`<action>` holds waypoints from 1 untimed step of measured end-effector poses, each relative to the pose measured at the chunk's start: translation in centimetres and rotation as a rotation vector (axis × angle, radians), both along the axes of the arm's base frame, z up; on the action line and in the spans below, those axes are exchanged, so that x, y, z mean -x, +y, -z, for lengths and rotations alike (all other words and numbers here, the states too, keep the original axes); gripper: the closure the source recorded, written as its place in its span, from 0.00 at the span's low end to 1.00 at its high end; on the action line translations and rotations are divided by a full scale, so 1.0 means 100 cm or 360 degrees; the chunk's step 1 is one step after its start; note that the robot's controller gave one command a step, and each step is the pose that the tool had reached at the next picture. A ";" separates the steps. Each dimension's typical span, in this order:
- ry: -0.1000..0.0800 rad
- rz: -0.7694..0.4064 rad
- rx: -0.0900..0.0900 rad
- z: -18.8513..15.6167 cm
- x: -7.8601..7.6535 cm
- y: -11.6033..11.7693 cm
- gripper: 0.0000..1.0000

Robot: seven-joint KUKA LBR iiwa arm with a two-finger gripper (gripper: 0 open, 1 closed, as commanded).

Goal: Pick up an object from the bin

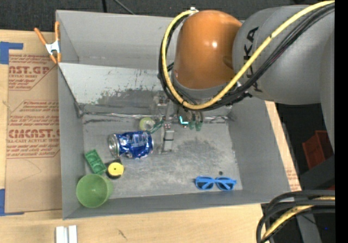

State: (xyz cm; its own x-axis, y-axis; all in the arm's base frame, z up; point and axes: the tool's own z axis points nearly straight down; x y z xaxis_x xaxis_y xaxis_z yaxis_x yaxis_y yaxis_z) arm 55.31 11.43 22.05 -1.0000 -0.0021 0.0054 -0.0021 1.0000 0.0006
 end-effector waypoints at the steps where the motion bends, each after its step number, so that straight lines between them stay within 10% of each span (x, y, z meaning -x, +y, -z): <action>1: 0.0000 0.0277 0.0002 0.155 -0.004 0.045 0.00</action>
Offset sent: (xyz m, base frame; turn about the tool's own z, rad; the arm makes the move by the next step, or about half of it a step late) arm 0.0064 0.0438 -0.1505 0.1762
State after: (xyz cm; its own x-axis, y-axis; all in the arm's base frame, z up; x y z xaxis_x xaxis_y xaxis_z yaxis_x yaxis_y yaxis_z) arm 55.73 15.97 6.56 -0.9853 0.1710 0.0052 0.1710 0.9853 -0.0008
